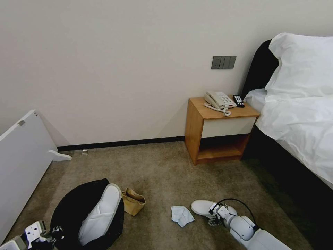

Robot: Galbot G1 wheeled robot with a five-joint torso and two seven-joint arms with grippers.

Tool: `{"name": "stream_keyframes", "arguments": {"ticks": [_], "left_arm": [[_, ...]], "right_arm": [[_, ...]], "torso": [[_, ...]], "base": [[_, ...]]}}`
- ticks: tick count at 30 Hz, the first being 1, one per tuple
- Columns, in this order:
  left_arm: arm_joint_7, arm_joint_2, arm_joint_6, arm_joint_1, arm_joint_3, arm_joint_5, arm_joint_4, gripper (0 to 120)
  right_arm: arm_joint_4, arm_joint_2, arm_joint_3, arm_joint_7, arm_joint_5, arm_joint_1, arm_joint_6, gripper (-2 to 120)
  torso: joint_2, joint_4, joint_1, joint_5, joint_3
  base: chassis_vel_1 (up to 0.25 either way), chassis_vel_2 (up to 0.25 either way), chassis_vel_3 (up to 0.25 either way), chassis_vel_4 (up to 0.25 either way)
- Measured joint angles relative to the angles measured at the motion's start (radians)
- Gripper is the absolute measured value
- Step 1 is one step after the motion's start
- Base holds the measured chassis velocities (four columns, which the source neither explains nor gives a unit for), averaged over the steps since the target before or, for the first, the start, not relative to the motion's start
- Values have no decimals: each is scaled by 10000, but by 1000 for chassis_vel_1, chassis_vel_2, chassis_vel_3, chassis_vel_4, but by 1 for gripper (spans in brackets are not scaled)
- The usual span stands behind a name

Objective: Pick up the trash bin, then pick up the garbage from the floor and place it into the trash bin.

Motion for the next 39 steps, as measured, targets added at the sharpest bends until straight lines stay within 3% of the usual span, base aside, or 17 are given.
{"name": "stream_keyframes", "arguments": {"ticks": [16,21,28,31,33,39], "left_arm": [[26,27,-12,-11,-51,-8,66,2],[27,5,-16,-9,-31,-7,55,2],[25,-25,-17,1,-28,-8,-24,2],[24,-34,-17,-3,-12,-1,-25,2],[19,-54,-17,-29,63,38,-25,2],[15,-80,-20,-58,170,104,-22,2]], "right_arm": [[-408,226,-20,231,-261,323,189,100],[-550,331,-54,313,-313,369,305,87],[-553,437,-130,310,-304,318,564,57],[-556,448,-145,308,-297,314,648,52],[-560,456,-180,294,-260,309,822,38],[-555,416,-183,258,-228,270,984,25]], "torso": [[0,0,0,-1,0],[0,0,0,0,0],[0,0,0,0,0],[0,0,0,-1,0],[0,1,0,0,0],[0,0,0,0,0]], "base": [[0,0,0,0],[0,0,0,0],[0,0,0,0],[0,0,0,0],[0,0,0,0],[0,0,0,0]]}}
